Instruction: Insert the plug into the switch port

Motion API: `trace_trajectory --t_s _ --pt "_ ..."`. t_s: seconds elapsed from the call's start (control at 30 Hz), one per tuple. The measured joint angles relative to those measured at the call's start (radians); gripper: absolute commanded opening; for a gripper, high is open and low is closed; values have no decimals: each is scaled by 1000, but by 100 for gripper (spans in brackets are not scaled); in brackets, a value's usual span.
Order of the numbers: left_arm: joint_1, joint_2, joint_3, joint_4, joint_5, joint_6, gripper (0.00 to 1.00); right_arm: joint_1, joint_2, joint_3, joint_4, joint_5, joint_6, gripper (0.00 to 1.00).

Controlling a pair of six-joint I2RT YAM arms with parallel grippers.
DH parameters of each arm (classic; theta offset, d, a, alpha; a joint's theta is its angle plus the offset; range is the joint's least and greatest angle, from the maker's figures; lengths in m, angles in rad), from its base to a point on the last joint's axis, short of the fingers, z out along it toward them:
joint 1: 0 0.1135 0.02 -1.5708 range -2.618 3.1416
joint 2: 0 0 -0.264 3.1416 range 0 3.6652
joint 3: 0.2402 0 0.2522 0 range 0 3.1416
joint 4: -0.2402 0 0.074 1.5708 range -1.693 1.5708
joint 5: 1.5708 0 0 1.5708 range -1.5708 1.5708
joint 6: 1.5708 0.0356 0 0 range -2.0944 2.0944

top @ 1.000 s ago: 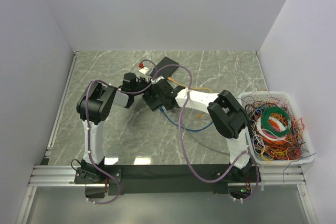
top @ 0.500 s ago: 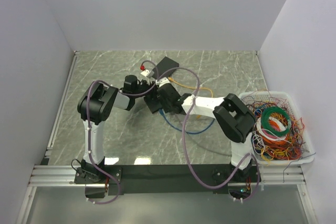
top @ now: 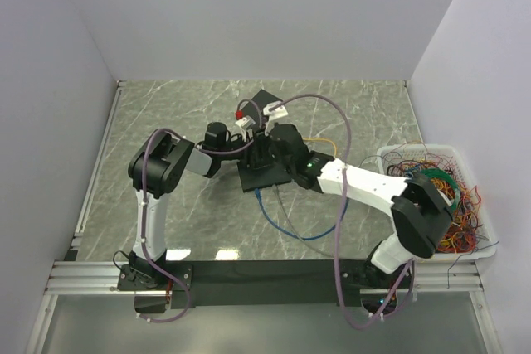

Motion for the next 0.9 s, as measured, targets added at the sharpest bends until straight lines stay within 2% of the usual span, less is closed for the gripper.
trace_trajectory --t_s 0.27,0.5,0.73,0.9 --pt "7 1 -16 31 14 -42 60 16 -121 -121 -13 28 48 57" --pt "9 -46 -51 -7 -61 -89 63 16 -150 -196 -109 72 144 65" --pt "8 -161 -50 -226 -258 -83 65 16 -114 -203 -185 107 254 75" --pt "12 -272 -56 -383 -446 -60 65 16 -6 -183 -240 120 325 77"
